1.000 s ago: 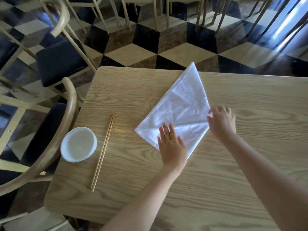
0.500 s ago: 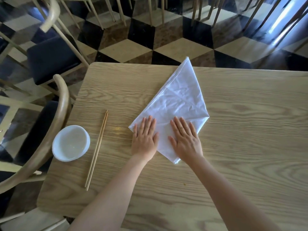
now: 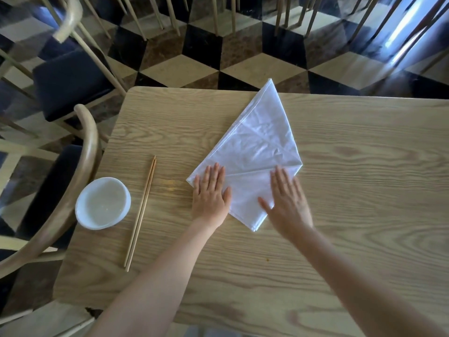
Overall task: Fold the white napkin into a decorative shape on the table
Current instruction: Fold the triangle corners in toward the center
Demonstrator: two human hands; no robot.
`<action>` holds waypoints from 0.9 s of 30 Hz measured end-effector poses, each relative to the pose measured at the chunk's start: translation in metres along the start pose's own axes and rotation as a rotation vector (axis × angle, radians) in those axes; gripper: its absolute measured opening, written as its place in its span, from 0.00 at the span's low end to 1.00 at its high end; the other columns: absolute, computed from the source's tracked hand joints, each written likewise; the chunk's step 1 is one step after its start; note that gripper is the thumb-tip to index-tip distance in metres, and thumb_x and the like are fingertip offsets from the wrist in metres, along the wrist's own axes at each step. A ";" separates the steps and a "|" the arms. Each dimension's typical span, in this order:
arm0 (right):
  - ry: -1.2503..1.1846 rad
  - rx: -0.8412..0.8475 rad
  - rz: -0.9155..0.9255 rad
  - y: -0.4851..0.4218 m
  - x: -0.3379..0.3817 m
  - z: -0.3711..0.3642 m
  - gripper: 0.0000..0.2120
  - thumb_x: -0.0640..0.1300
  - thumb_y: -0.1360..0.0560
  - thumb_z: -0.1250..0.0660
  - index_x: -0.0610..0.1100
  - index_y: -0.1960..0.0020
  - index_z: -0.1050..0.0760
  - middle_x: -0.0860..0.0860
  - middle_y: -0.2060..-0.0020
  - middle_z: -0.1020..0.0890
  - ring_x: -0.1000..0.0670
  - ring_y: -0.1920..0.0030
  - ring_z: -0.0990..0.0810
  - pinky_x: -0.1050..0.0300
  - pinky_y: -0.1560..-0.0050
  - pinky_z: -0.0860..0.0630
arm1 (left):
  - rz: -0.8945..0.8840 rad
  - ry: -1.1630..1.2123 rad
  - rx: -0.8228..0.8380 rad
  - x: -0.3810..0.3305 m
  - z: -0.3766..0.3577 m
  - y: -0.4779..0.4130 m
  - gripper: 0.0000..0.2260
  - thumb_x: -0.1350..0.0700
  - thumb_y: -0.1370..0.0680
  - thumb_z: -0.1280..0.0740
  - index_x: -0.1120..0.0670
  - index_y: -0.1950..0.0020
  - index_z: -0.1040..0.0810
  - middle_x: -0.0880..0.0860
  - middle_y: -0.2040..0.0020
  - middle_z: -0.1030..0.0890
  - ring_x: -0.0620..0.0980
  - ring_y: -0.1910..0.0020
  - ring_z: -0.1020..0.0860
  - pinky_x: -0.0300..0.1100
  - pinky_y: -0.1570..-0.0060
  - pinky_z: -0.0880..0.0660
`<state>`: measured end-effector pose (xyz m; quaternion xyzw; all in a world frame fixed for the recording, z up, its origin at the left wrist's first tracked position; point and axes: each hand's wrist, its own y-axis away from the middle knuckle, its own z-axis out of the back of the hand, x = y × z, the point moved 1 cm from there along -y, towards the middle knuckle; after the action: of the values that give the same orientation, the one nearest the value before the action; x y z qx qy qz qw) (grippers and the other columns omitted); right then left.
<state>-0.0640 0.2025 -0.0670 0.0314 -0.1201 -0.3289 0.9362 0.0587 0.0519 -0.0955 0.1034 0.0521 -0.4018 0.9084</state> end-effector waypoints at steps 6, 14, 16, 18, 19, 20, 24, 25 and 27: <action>-0.058 -0.080 0.183 0.051 0.054 -0.028 0.26 0.49 0.24 0.40 0.39 0.29 0.36 0.44 0.29 0.34 0.47 0.29 0.36 0.44 0.29 0.40 | -0.002 0.023 0.033 -0.001 0.003 0.001 0.24 0.47 0.19 0.56 0.50 0.29 0.65 0.49 0.23 0.59 0.48 0.25 0.61 0.52 0.26 0.61; -0.043 -0.371 0.290 0.062 0.003 -0.026 0.12 0.37 0.30 0.29 0.39 0.47 0.21 0.44 0.48 0.17 0.42 0.48 0.19 0.49 0.47 0.22 | 0.134 0.081 0.057 -0.025 -0.002 0.038 0.26 0.45 0.19 0.55 0.50 0.29 0.68 0.53 0.23 0.60 0.53 0.25 0.61 0.53 0.27 0.62; -0.053 -0.355 0.293 0.066 -0.008 -0.022 0.11 0.34 0.32 0.28 0.42 0.51 0.22 0.48 0.55 0.18 0.44 0.56 0.20 0.52 0.54 0.23 | 0.135 0.068 0.068 -0.033 -0.003 0.051 0.26 0.46 0.19 0.54 0.50 0.28 0.66 0.53 0.23 0.60 0.54 0.25 0.61 0.54 0.27 0.62; -0.071 -0.343 0.289 0.068 -0.020 -0.017 0.11 0.33 0.33 0.27 0.43 0.54 0.22 0.49 0.58 0.19 0.45 0.59 0.21 0.53 0.57 0.25 | 0.126 0.055 0.102 -0.040 -0.003 0.060 0.26 0.46 0.19 0.54 0.50 0.27 0.64 0.53 0.23 0.60 0.54 0.25 0.61 0.53 0.27 0.61; -0.069 -0.342 0.284 0.067 -0.027 -0.014 0.11 0.33 0.34 0.27 0.43 0.55 0.22 0.49 0.59 0.19 0.44 0.59 0.21 0.52 0.57 0.25 | 0.120 0.048 0.120 -0.044 -0.003 0.063 0.26 0.46 0.19 0.54 0.51 0.26 0.63 0.53 0.23 0.60 0.54 0.25 0.61 0.53 0.26 0.60; -0.060 -0.342 0.273 0.066 -0.034 -0.010 0.11 0.32 0.35 0.27 0.43 0.55 0.22 0.48 0.59 0.19 0.44 0.59 0.21 0.52 0.58 0.25 | 0.111 0.041 0.136 -0.048 -0.002 0.065 0.25 0.47 0.19 0.54 0.51 0.26 0.62 0.53 0.23 0.61 0.53 0.25 0.61 0.52 0.26 0.59; -0.003 -0.325 0.184 0.058 -0.068 0.008 0.12 0.29 0.38 0.28 0.41 0.57 0.22 0.48 0.60 0.18 0.42 0.60 0.21 0.51 0.57 0.25 | 0.019 0.005 0.167 -0.067 0.001 0.075 0.25 0.48 0.18 0.55 0.52 0.25 0.60 0.51 0.23 0.61 0.52 0.25 0.62 0.52 0.26 0.60; 0.011 -0.318 0.167 0.056 -0.075 0.012 0.12 0.29 0.38 0.29 0.41 0.58 0.22 0.48 0.60 0.18 0.42 0.59 0.21 0.50 0.57 0.25 | -0.021 -0.005 0.167 -0.071 0.001 0.077 0.24 0.48 0.18 0.55 0.53 0.25 0.60 0.50 0.23 0.62 0.52 0.25 0.62 0.53 0.27 0.62; 0.025 -0.305 0.127 0.053 -0.087 0.018 0.12 0.28 0.38 0.30 0.41 0.59 0.22 0.48 0.60 0.18 0.41 0.59 0.21 0.49 0.56 0.25 | -0.117 -0.007 0.150 -0.079 0.001 0.076 0.24 0.49 0.18 0.54 0.53 0.25 0.58 0.50 0.23 0.61 0.51 0.25 0.63 0.55 0.27 0.64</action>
<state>-0.1021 0.2989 -0.0597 -0.1146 -0.0586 -0.2828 0.9505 0.0617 0.1584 -0.0694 0.1663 0.0245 -0.4572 0.8734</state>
